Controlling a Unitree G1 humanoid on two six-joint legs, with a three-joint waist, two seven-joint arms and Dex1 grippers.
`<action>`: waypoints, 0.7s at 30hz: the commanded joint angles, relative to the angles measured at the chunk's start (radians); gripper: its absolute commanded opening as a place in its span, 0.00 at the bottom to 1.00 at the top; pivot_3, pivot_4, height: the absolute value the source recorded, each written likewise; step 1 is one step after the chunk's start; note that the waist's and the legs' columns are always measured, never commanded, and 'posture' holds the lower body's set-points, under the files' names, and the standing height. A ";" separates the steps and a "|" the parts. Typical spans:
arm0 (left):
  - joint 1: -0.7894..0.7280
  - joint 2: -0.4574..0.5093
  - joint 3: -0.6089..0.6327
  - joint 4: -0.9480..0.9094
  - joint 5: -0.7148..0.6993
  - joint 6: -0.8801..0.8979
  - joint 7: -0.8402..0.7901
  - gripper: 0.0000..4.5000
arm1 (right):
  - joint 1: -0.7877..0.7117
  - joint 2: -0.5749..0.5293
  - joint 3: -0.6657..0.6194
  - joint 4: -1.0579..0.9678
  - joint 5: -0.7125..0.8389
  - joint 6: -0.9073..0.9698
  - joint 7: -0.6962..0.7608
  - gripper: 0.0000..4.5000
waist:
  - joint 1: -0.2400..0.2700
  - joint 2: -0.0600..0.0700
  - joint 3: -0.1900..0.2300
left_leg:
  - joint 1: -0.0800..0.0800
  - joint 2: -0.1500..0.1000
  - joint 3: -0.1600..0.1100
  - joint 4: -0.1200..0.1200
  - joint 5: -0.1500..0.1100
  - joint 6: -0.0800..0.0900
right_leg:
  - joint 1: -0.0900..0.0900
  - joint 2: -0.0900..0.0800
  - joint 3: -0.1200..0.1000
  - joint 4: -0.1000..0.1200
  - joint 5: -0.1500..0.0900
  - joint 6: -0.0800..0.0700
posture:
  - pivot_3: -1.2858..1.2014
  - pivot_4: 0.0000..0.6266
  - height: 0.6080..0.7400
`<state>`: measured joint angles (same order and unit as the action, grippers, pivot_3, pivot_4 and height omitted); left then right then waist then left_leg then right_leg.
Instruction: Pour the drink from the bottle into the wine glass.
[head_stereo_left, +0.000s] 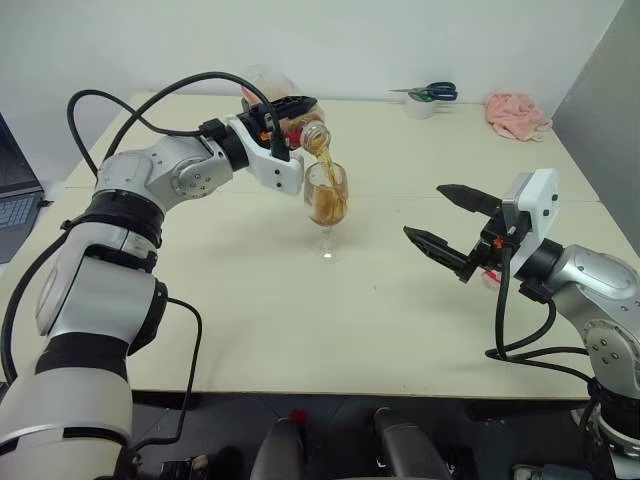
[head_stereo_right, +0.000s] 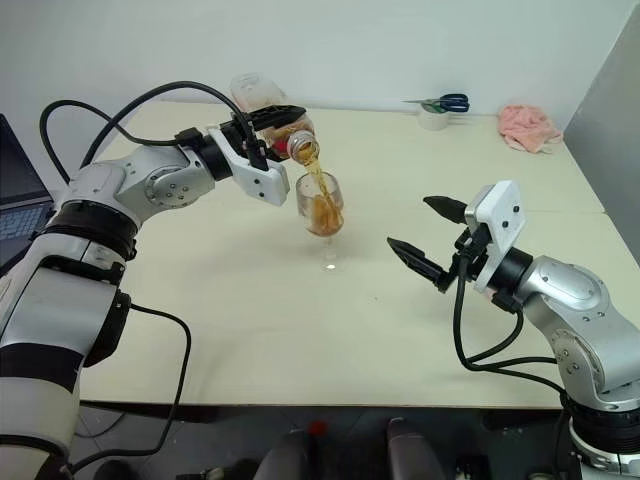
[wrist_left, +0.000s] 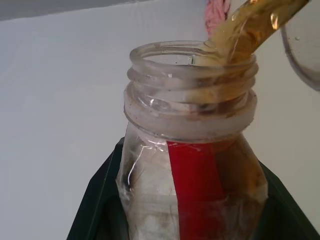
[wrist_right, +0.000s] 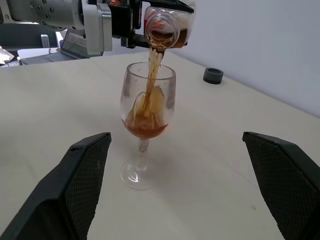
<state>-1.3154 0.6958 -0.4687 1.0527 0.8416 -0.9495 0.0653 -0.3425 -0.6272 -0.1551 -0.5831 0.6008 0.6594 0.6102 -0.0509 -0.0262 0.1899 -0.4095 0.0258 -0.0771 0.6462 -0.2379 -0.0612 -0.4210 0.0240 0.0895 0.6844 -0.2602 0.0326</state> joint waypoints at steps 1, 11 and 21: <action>-0.057 0.020 0.007 -0.007 -0.002 -0.007 0.033 0.40 | -0.007 -0.013 -0.004 -0.014 -0.008 -0.032 0.008 1.00 | 0.000 0.000 0.000 | 0.000 0.000 0.000 0.000 0.000 0.000 | 0.000 0.000 0.000 0.000 0.000 0.000 | 0.52 0.24 1.00; -0.062 0.027 -0.002 -0.002 0.005 -0.009 0.049 0.40 | -0.013 -0.011 0.006 -0.002 -0.016 -0.049 0.014 1.00 | 0.000 0.000 0.000 | 0.002 -0.001 0.000 0.001 0.000 0.000 | 0.000 -0.001 0.000 0.005 0.000 0.000 | 0.52 0.24 1.00; -0.045 0.011 0.041 0.028 -0.081 0.001 -0.016 0.40 | -0.025 -0.004 0.018 0.003 -0.023 -0.056 0.018 1.00 | 0.000 0.000 0.000 | 0.003 -0.001 0.001 0.001 0.000 0.000 | 0.000 -0.001 0.001 0.007 0.000 0.000 | 0.52 0.24 1.00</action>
<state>-1.3400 0.7029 -0.4716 1.0760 0.8231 -0.9486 0.0673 -0.3440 -0.6268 -0.1335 -0.5657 0.5722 0.6239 0.6266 -0.0512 -0.0262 0.1899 -0.4061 0.0249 -0.0765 0.6470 -0.2375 -0.0610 -0.4208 0.0234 0.0901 0.6920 -0.2603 0.0327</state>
